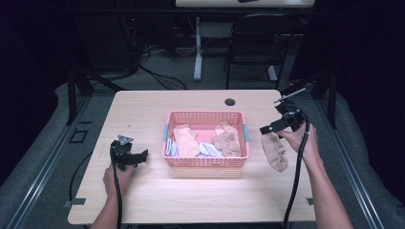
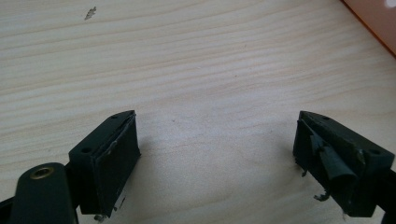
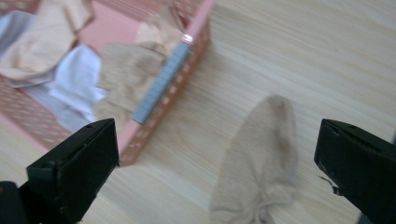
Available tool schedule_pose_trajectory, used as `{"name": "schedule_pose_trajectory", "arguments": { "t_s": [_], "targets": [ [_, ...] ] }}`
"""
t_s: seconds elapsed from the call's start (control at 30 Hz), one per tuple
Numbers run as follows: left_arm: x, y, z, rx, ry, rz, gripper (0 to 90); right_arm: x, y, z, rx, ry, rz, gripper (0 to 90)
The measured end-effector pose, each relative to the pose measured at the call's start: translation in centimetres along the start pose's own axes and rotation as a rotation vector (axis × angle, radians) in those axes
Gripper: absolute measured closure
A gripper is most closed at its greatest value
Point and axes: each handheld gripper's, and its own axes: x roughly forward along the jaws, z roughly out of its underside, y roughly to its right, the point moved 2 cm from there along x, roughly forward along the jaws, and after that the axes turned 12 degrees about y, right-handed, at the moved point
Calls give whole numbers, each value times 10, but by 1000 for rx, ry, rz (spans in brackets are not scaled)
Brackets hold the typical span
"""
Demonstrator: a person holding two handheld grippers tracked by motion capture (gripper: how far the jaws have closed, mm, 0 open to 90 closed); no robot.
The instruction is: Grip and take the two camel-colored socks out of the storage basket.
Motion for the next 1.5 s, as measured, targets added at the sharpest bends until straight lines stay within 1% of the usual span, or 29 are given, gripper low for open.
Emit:
{"name": "schedule_pose_trajectory", "arguments": {
  "t_s": [0.03, 0.1, 0.2, 0.27, 0.3, 0.4, 0.5, 0.6, 0.67, 0.7, 0.77, 0.8, 0.87, 0.9, 0.93, 1.03, 1.07, 1.13, 1.2, 1.27, 1.3, 1.33, 1.37, 1.4, 1.47, 1.5],
  "targets": [
    [0, 0, 0, 0, 0, 0, 138, -1, -5, -2, -17, 14, -23, 1],
    [0, 0, 0, 0, 0, 0, 139, -2, -15, -6, -46, 29, -42, 0],
    [0, 0, 0, 0, 0, -1, 139, -2, -30, -12, -95, 37, -61, 10],
    [0, 0, 0, 0, 0, 0, 139, 0, -40, -16, -115, 42, -65, 14],
    [0, 0, 0, 0, 0, 0, 139, 2, -45, -17, -122, 45, -76, 15],
    [0, 0, 0, 0, 0, 0, 139, 10, -57, -22, -164, 26, -98, 14],
    [0, 0, 0, 0, 0, 0, 139, 23, -68, -26, -193, 3, -120, 14],
    [0, 0, 0, 0, 0, 0, 139, 38, -79, -30, -231, -42, -132, 4],
    [0, 0, 0, 0, 0, 0, 139, 48, -86, -32, -239, -53, -141, 5],
    [0, 0, 0, 0, 0, 0, 139, 53, -88, -33, -256, -63, -142, 5],
    [0, 0, 0, -1, 0, 0, 139, 62, -93, -35, -273, -92, -152, 10],
    [0, 0, 0, -1, 0, 0, 139, 67, -95, -35, -269, -96, -153, 11],
    [0, 0, 0, -1, -1, 0, 139, 76, -98, -36, -275, -114, -156, 13],
    [0, 0, 0, -1, 0, 0, 139, 81, -99, -36, -280, -134, -158, 15],
    [0, 0, 0, -1, 0, 0, 139, 86, -101, -35, -266, -124, -153, 17],
    [0, 0, 0, -1, 0, 0, 139, 96, -102, -36, -281, -160, -157, 20],
    [0, 0, 0, -1, 0, 0, 139, 101, -103, -35, -277, -168, -161, 25],
    [0, 0, 0, -1, 0, 0, 139, 108, -102, -35, -287, -200, -158, 25],
    [0, 0, 0, -1, 0, 1, 139, 114, -102, -34, -275, -213, -157, 27],
    [0, 0, 0, -1, 0, 1, 139, 121, -102, -33, -275, -227, -158, 32],
    [0, 0, 0, -1, 0, 1, 139, 124, -101, -33, -274, -240, -156, 37],
    [0, 0, 0, -1, 0, 0, 139, 127, -100, -33, -284, -260, -151, 43],
    [0, 0, 0, -1, 0, 1, 139, 130, -100, -32, -275, -267, -150, 53],
    [0, 0, 0, 0, 0, 1, 139, 132, -99, -32, -279, -283, -151, 62],
    [0, 0, 0, 0, 0, 1, 139, 138, -98, -30, -273, -303, -145, 71],
    [0, 0, 0, -1, 0, 0, 139, 141, -97, -29, -264, -303, -138, 73]
  ]
}}
